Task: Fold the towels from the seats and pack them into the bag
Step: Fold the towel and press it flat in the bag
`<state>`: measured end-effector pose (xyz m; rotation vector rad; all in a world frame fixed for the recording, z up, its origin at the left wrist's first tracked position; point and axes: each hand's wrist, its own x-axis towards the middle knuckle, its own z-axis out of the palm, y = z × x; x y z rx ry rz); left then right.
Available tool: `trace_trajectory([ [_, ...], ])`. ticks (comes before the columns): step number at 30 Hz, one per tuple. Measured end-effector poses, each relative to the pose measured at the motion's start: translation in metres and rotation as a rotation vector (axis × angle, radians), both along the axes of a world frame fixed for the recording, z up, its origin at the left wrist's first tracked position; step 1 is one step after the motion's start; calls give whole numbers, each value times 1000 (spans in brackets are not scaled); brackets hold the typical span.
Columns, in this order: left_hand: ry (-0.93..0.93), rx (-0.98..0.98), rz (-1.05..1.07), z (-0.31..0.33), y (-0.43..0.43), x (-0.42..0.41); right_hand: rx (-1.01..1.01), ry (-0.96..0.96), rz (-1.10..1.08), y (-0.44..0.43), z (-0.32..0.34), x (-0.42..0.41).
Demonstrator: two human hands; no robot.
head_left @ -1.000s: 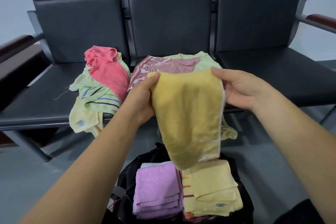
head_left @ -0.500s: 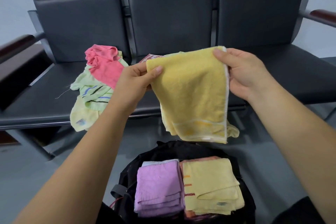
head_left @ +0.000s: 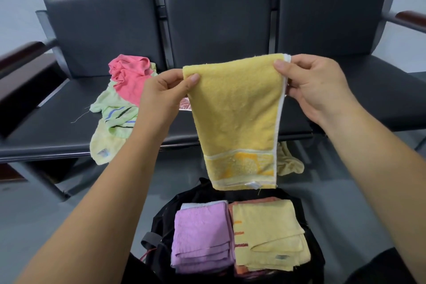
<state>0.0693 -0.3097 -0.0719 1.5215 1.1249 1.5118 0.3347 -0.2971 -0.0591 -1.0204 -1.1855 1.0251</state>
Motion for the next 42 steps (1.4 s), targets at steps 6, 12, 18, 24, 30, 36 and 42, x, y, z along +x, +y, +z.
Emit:
trace_trajectory([
  [6, -46, 53, 21, 0, -1, 1, 66, -47, -46, -2, 0, -2],
  [12, 4, 6, -109, 1, -4, 2, 38, -36, 184, -5, -2, -1],
  [18, 120, -106, -80, -6, 2, 3, -33, -238, 233, -5, -11, -4],
  [24, -154, -304, 97, -18, 13, 11, -316, 223, 150, 1, -16, -13],
  [30, -144, -338, -254, -16, 8, 4, -264, -74, 402, -2, -17, -8],
  [36, 520, -14, -67, -23, 11, 6, -7, -578, 162, -1, -25, -11],
  [42, 334, -125, -82, -34, 17, 4, -66, -483, 117, 5, -34, -6],
])
